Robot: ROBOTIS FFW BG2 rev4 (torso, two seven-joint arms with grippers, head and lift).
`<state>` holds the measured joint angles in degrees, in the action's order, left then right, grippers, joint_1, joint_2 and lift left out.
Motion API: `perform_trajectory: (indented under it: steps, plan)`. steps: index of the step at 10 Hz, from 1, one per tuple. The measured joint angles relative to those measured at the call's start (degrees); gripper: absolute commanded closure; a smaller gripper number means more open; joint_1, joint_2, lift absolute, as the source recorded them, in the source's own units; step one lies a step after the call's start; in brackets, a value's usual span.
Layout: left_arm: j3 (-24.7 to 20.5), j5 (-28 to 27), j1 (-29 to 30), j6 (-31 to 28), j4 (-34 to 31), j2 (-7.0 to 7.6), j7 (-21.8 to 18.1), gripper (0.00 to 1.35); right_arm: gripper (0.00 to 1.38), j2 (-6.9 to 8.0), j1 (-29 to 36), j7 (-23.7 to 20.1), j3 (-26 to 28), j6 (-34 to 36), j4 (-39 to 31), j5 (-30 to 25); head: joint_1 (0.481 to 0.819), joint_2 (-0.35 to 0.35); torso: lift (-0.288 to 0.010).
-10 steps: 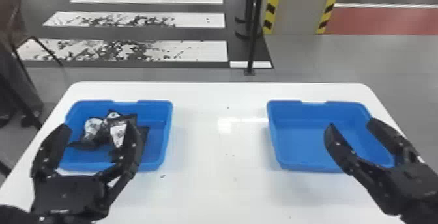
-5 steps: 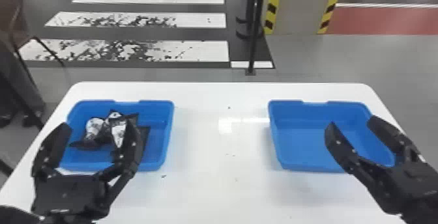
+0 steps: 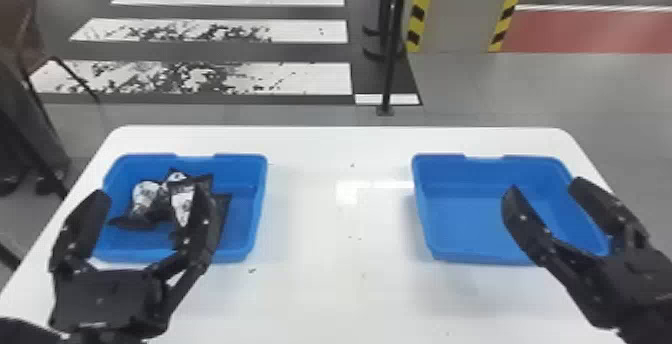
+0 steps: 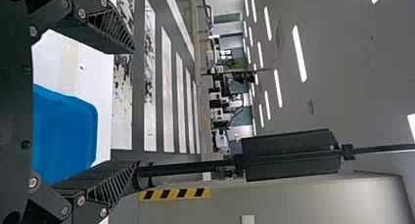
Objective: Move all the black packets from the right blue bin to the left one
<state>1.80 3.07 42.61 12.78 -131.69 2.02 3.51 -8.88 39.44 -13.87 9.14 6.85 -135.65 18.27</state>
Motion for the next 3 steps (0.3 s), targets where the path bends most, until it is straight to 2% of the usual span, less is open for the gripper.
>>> perform_trajectory:
  steps: [3]
  plan:
    - [0.0,0.0,-0.1,0.1,0.1,0.0,-0.1,0.01,0.24,0.0,0.1,0.2,0.0,-1.2,0.1,0.2,0.695,-0.013,-0.14]
